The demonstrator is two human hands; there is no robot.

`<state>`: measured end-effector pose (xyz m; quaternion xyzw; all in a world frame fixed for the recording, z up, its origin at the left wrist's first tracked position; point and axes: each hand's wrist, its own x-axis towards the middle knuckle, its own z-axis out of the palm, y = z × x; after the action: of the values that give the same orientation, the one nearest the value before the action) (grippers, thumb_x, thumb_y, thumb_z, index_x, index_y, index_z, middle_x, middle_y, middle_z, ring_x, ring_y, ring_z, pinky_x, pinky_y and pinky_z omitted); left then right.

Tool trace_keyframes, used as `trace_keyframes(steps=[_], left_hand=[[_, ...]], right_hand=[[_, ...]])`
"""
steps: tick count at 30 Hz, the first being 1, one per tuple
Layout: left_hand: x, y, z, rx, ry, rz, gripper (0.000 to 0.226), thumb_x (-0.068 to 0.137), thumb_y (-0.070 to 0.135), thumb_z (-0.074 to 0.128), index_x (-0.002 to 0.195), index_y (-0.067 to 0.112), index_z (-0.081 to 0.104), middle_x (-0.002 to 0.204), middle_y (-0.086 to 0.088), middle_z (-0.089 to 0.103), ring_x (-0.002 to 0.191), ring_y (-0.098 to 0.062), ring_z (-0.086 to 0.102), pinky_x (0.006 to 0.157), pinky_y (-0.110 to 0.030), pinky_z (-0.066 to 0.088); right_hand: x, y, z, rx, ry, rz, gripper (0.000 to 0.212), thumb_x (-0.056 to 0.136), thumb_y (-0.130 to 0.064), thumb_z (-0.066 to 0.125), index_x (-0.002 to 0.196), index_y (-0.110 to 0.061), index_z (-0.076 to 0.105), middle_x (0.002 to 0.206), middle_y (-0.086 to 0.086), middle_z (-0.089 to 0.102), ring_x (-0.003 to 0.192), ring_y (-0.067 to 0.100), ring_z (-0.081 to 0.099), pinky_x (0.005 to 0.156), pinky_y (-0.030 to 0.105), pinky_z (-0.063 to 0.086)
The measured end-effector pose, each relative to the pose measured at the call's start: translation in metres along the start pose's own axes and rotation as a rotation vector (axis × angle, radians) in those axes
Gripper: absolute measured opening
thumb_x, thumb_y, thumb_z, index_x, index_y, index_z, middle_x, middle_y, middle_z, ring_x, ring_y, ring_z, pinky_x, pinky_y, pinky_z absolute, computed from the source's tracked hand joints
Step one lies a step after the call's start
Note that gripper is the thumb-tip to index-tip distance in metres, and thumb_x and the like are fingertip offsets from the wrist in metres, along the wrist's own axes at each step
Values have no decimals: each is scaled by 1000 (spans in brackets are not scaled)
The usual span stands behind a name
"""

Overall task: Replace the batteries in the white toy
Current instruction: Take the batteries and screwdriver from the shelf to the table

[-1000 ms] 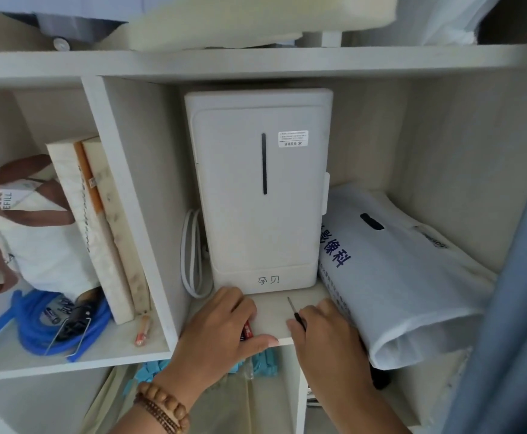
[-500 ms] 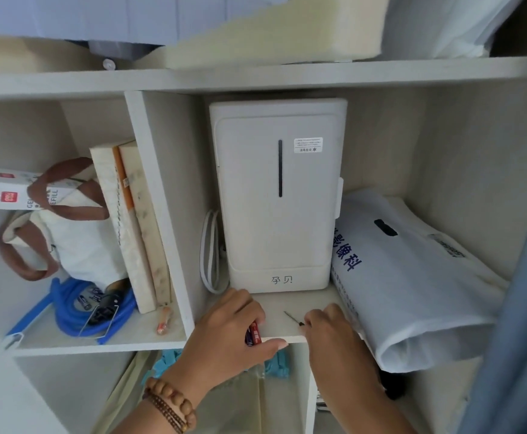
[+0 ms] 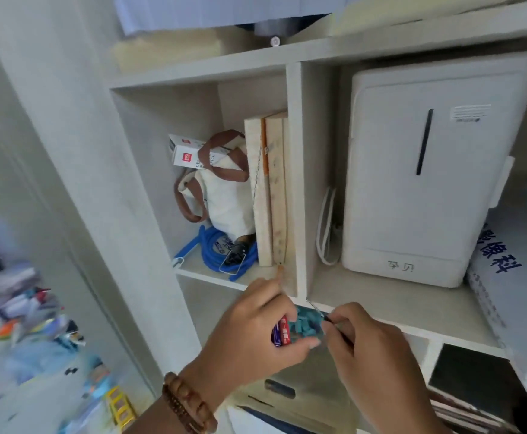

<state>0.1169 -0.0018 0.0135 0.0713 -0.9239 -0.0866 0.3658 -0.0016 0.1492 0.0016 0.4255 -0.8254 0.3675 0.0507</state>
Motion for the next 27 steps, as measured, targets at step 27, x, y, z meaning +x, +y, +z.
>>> trace_keyframes(steps=[27], left_hand=[[-391, -200, -425, 571, 147, -550, 43, 76, 53, 77, 77, 14, 62, 82, 1, 52, 80, -15, 50, 75, -24, 45]], right_hand=[[-107, -485, 307, 383, -435, -599, 15, 86, -29, 74, 77, -24, 63, 41, -11, 45, 45, 9, 41, 52, 34, 50]])
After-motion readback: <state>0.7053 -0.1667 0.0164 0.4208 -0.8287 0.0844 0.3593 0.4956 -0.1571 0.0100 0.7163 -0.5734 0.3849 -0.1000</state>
